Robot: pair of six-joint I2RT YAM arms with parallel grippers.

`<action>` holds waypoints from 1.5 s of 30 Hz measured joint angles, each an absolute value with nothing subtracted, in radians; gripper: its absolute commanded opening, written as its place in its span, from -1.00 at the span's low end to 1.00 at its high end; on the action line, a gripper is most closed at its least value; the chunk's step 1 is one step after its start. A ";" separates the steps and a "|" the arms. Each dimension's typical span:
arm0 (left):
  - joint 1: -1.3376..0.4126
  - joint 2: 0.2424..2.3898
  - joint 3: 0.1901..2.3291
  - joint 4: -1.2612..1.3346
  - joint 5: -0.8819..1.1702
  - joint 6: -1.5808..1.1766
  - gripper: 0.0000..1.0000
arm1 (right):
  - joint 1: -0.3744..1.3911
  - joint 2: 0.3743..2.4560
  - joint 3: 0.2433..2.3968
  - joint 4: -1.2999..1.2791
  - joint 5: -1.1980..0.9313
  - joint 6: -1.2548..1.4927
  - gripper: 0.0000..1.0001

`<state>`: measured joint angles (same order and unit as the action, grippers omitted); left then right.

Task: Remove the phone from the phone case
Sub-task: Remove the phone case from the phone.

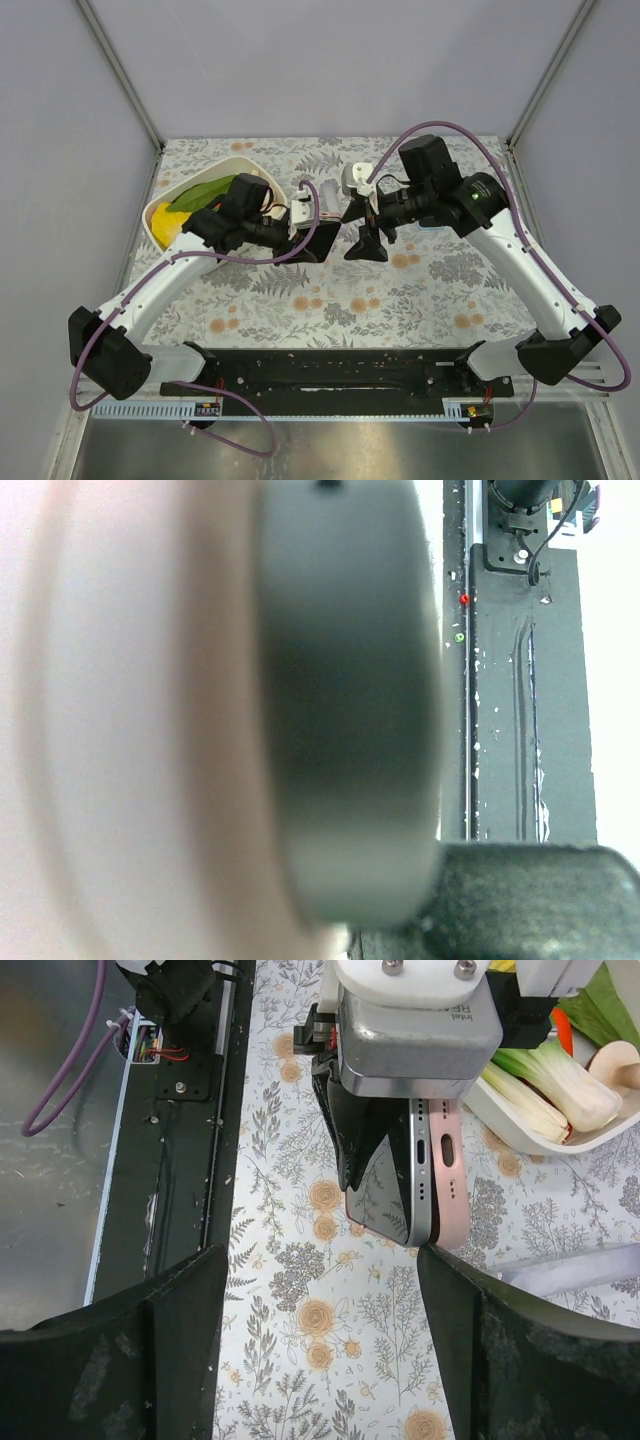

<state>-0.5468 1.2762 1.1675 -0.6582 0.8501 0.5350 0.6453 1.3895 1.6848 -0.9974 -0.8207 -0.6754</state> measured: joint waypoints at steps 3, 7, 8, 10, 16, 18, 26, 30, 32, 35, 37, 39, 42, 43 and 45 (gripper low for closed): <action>-0.548 1.278 1.168 -0.662 0.846 0.534 -1.00 | 0.645 1.391 1.678 -0.983 -0.821 -0.655 0.69; -0.551 1.282 1.168 -0.675 0.836 0.531 -1.00 | 0.645 1.394 1.665 -0.965 -0.820 -0.624 0.68; -0.551 1.284 1.168 -0.682 0.834 0.530 -1.00 | 0.645 1.396 1.662 -0.962 -0.820 -0.615 0.68; -0.554 1.288 1.168 -0.690 0.831 0.530 -1.00 | 0.644 1.400 1.658 -0.962 -0.819 -0.601 0.68; -0.570 1.300 1.168 -0.691 0.821 0.525 -1.00 | 0.646 1.417 1.646 -0.932 -0.817 -0.568 0.67; -0.574 1.300 1.168 -0.690 0.816 0.522 -1.00 | 0.648 1.423 1.643 -0.920 -0.821 -0.558 0.66; -0.575 1.300 1.168 -0.686 0.807 0.518 -1.00 | 0.650 1.440 1.638 -0.887 -0.832 -0.526 0.51; -0.577 1.300 1.168 -0.686 0.807 0.514 -1.00 | 0.652 1.440 1.616 -0.857 -0.853 -0.525 0.37; -0.580 1.300 1.168 -0.687 0.807 0.512 -1.00 | 0.652 1.440 1.598 -0.837 -0.873 -0.524 0.29; -0.585 1.300 1.168 -0.695 0.806 0.511 -1.00 | 0.651 1.440 1.575 -0.813 -0.892 -0.525 0.21; -0.586 1.300 1.168 -0.704 0.805 0.511 -1.00 | 0.651 1.440 1.559 -0.796 -0.904 -0.525 0.16; -0.587 1.300 1.168 -0.712 0.802 0.506 -1.00 | 0.649 1.440 1.538 -0.772 -0.915 -0.525 0.12; -0.587 1.300 1.168 -0.717 0.800 0.493 -1.00 | 0.648 1.440 1.505 -0.729 -0.932 -0.523 0.05; -0.587 1.300 1.168 -0.717 0.799 0.487 -1.00 | 0.647 1.440 1.497 -0.717 -0.936 -0.522 0.04; -0.587 1.300 1.168 -0.717 0.796 0.474 -1.00 | 0.645 1.439 1.477 -0.684 -0.942 -0.516 0.00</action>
<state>-0.5865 1.3003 1.1679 -0.7174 0.7963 0.4740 0.6449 1.4387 1.4765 -0.6842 -0.9424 -0.5163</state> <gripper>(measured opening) 0.191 0.525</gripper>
